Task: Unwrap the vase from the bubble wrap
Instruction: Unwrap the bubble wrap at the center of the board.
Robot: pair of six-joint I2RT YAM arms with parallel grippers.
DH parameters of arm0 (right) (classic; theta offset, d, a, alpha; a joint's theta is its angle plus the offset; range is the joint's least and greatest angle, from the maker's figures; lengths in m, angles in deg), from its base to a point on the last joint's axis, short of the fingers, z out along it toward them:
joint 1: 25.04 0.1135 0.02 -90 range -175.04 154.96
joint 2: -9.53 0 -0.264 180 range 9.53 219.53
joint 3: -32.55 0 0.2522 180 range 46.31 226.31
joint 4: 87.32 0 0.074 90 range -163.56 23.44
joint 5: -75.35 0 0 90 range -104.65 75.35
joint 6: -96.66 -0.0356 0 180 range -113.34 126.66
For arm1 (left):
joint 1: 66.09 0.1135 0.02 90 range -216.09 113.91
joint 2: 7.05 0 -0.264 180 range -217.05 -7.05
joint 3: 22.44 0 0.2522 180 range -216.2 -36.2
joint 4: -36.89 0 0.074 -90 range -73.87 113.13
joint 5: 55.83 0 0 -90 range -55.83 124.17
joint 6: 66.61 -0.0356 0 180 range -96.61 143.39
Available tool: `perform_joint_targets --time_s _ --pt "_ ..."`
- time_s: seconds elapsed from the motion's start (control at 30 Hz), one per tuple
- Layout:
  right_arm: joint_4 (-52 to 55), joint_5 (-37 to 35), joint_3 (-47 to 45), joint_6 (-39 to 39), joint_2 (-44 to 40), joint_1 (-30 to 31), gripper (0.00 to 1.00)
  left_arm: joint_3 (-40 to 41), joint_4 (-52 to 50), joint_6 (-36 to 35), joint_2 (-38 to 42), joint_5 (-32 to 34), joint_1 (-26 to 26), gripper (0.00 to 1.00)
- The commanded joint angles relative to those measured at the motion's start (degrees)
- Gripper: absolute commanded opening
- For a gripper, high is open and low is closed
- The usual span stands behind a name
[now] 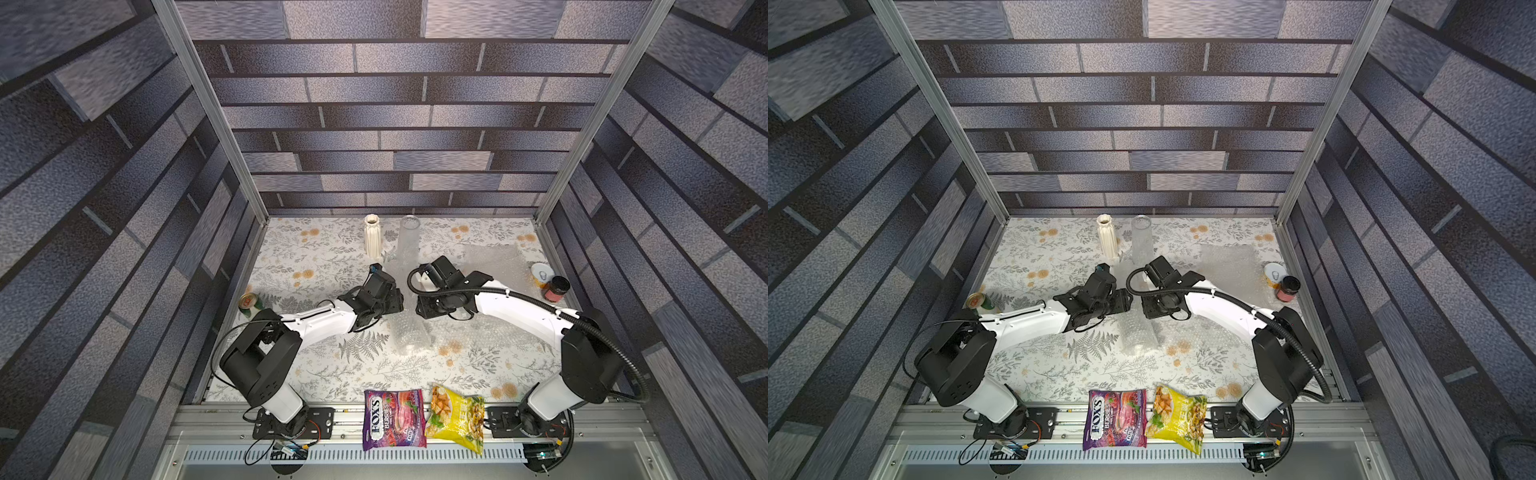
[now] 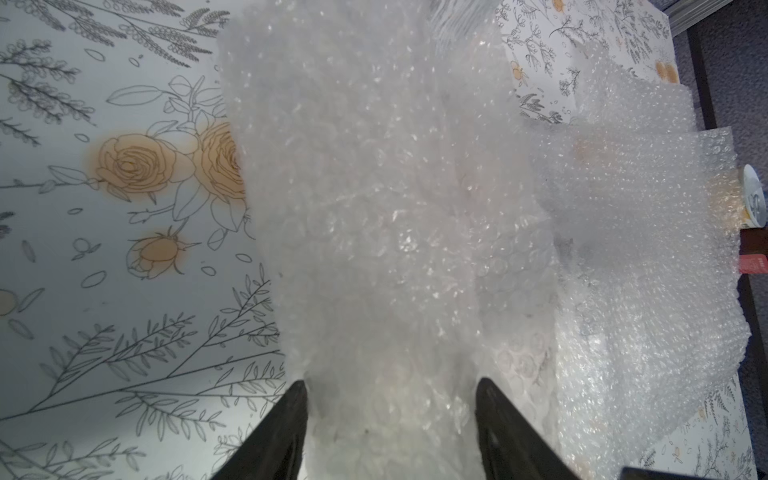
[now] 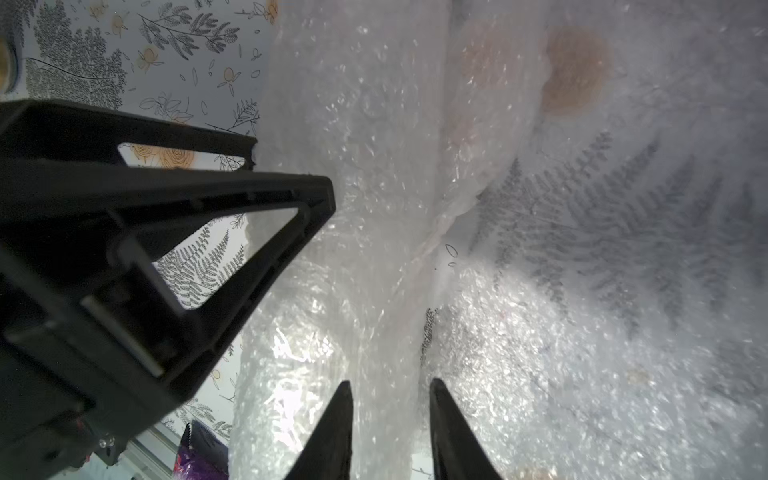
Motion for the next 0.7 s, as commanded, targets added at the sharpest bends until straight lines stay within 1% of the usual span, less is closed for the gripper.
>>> perform_joint_targets --time_s 0.0,0.3,0.67 --pt "2.5 -0.4 -1.8 -0.5 -1.8 0.8 0.32 -0.4 -5.5 -1.7 -1.2 -0.1 -0.6 0.65" --pt "2.1 -0.2 -3.1 -1.2 -2.6 3.1 0.31 -1.0 -6.0 -1.8 -1.3 -0.2 -0.6 0.65" --pt "2.6 -0.7 -3.1 -1.6 -2.2 4.4 0.29 -1.9 -6.5 -2.1 -1.4 -0.3 -0.6 0.65"
